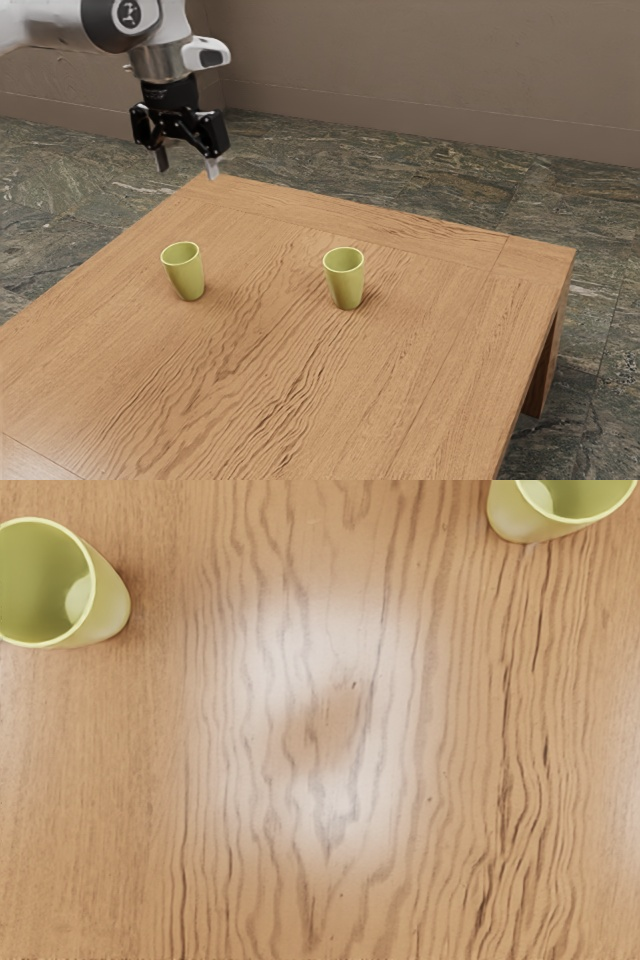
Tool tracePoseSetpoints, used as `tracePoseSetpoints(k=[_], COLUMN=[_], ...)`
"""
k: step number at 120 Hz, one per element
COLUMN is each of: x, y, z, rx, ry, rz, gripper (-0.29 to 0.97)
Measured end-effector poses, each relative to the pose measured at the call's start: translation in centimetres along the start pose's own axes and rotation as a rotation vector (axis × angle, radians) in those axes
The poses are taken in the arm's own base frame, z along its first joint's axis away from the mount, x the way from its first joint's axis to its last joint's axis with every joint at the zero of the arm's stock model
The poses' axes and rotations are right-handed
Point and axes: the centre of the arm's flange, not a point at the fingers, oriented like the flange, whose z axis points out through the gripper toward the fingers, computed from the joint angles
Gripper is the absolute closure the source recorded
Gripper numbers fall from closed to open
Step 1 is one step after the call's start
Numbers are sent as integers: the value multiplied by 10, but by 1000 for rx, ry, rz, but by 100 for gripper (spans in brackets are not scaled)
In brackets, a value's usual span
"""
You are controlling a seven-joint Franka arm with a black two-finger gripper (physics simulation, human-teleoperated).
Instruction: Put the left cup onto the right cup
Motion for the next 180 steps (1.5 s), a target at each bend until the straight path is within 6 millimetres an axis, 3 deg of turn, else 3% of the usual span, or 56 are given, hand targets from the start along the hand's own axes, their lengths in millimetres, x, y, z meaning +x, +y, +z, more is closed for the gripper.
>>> tracePoseSetpoints(k=[52,103,134,180], x=[3,34,40,47], y=[1,-8,-12,-45], z=[3,55,83,108], rx=[3,21,23,19], ry=[5,-27,-37,-34], rz=[17,15,21,-22], gripper=[0,0,0,0])
